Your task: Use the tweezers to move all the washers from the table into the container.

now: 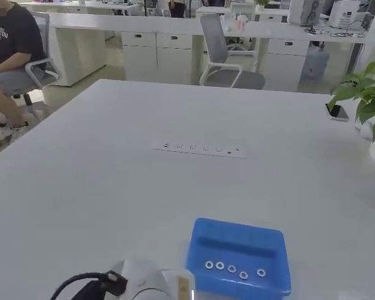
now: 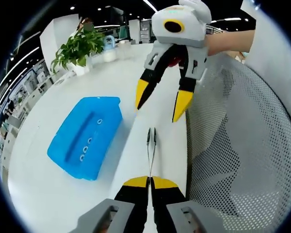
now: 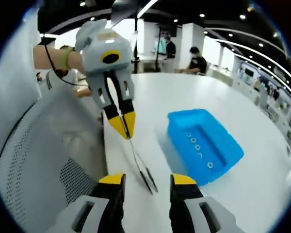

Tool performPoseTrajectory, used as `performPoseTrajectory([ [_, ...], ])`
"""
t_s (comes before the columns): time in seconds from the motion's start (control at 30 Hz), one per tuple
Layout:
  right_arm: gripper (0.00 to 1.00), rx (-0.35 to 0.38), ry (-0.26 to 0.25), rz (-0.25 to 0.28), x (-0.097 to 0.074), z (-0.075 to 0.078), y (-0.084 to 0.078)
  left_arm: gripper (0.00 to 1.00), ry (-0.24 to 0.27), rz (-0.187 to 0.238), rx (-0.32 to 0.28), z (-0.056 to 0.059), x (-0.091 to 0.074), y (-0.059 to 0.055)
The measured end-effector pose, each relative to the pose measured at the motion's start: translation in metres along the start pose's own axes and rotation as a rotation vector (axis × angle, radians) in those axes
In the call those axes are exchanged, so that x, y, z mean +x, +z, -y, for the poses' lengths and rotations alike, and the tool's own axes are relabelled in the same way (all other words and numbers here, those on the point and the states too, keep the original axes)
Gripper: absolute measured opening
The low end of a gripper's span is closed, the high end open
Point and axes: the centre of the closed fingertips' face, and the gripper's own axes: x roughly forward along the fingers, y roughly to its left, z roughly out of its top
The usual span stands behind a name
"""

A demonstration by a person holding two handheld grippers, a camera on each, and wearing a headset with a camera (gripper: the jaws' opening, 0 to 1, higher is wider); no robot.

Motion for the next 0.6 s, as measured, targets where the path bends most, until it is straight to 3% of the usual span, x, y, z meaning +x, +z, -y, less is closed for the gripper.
performPoseTrajectory([
  [0.07, 0.35, 0.03, -0.051, 0.03, -0.011, 0.009, 0.001, 0.0, -0.014, -0.022, 0.002, -0.002, 0.004, -0.002],
  [0.13, 0.37, 0.05, -0.104, 0.025, -0.021, 0.018, -0.002, 0.0, -0.028, -0.035, -0.007, -0.004, 0.007, -0.002],
  [0.17, 0.37, 0.066, -0.15, 0.04, -0.03, 0.025, -0.002, 0.0, -0.034, -0.046, -0.024, -0.004, 0.008, -0.003],
  [0.2, 0.38, 0.07, -0.16, 0.047, -0.032, 0.027, -0.002, 0.0, -0.036, -0.049, -0.024, -0.005, 0.009, -0.003],
  [0.3, 0.38, 0.146, -0.236, 0.116, -0.054, 0.041, 0.001, 0.0, -0.048, -0.112, 0.01, -0.005, 0.014, -0.008],
  [0.43, 0.4, 0.226, -0.307, 0.204, -0.075, 0.054, 0.004, 0.0, -0.055, -0.158, 0.037, -0.005, 0.018, -0.008],
  [0.6, 0.41, 0.292, -0.35, 0.282, -0.091, 0.059, 0.006, 0.0, -0.058, -0.197, 0.048, -0.007, 0.021, -0.01],
])
